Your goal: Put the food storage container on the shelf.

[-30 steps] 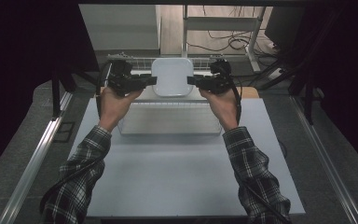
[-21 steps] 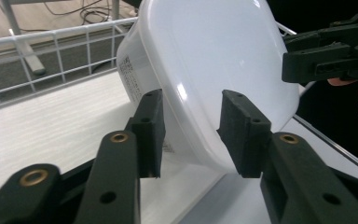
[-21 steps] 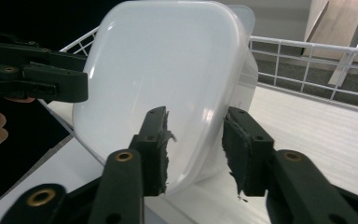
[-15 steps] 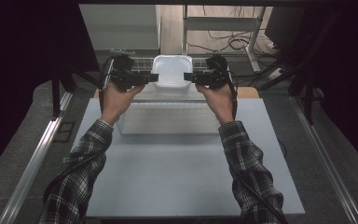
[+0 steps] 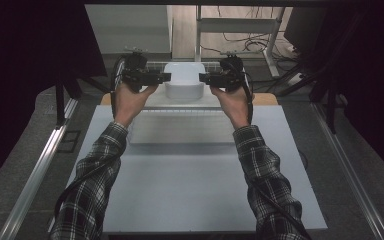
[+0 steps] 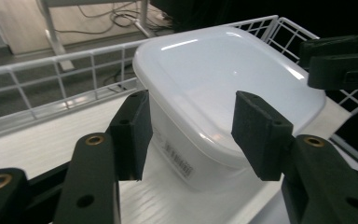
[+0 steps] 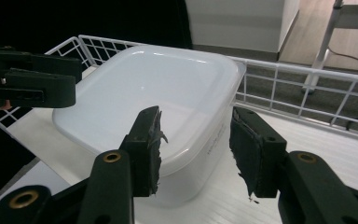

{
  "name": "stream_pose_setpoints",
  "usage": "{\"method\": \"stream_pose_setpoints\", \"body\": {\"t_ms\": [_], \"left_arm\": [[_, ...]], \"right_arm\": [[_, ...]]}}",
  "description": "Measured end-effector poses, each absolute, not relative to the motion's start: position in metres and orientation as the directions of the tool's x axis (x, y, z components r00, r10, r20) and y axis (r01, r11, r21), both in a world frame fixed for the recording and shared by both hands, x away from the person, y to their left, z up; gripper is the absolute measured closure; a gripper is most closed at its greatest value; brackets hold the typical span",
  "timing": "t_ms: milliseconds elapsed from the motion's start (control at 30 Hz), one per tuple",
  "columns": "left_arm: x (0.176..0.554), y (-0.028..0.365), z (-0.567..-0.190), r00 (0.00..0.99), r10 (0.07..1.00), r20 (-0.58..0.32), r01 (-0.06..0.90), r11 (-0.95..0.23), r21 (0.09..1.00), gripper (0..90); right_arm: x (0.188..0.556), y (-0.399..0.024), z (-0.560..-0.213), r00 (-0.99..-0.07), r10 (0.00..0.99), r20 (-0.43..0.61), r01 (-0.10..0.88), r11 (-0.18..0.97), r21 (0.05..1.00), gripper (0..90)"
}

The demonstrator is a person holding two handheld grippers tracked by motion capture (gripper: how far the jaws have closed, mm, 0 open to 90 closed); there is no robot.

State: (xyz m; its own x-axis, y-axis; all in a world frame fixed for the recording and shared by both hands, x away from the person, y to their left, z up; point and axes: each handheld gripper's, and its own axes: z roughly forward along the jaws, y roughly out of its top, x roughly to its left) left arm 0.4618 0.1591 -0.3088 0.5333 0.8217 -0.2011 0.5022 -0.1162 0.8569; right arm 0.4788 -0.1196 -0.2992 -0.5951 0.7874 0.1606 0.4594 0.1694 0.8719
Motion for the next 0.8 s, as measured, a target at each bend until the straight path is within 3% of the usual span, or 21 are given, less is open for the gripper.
{"method": "stream_pose_setpoints", "body": {"t_ms": [133,267,467,567,800], "left_arm": [[0.456,0.161,-0.307,0.549,0.802,-0.236,0.489,-0.079,0.869,41.2],[0.446,0.159,-0.309,0.59,0.776,-0.223,0.492,-0.126,0.862,31.1],[0.434,0.155,-0.314,0.627,0.747,-0.22,0.479,-0.147,0.865,19.2],[0.426,0.152,-0.318,0.637,0.746,-0.194,0.474,-0.18,0.862,12.9],[0.416,0.151,-0.328,0.654,0.735,-0.176,0.456,-0.198,0.868,9.4]], "right_arm": [[0.476,-0.122,-0.297,-0.593,0.789,0.157,0.439,0.154,0.885,47.8],[0.469,-0.127,-0.298,-0.623,0.765,0.163,0.416,0.148,0.897,29.0],[0.459,-0.127,-0.31,-0.646,0.748,0.153,0.416,0.177,0.892,15.2],[0.453,-0.126,-0.313,-0.666,0.734,0.134,0.402,0.201,0.893,12.6],[0.443,-0.127,-0.319,-0.686,0.718,0.118,0.394,0.231,0.889,7.8]]}}
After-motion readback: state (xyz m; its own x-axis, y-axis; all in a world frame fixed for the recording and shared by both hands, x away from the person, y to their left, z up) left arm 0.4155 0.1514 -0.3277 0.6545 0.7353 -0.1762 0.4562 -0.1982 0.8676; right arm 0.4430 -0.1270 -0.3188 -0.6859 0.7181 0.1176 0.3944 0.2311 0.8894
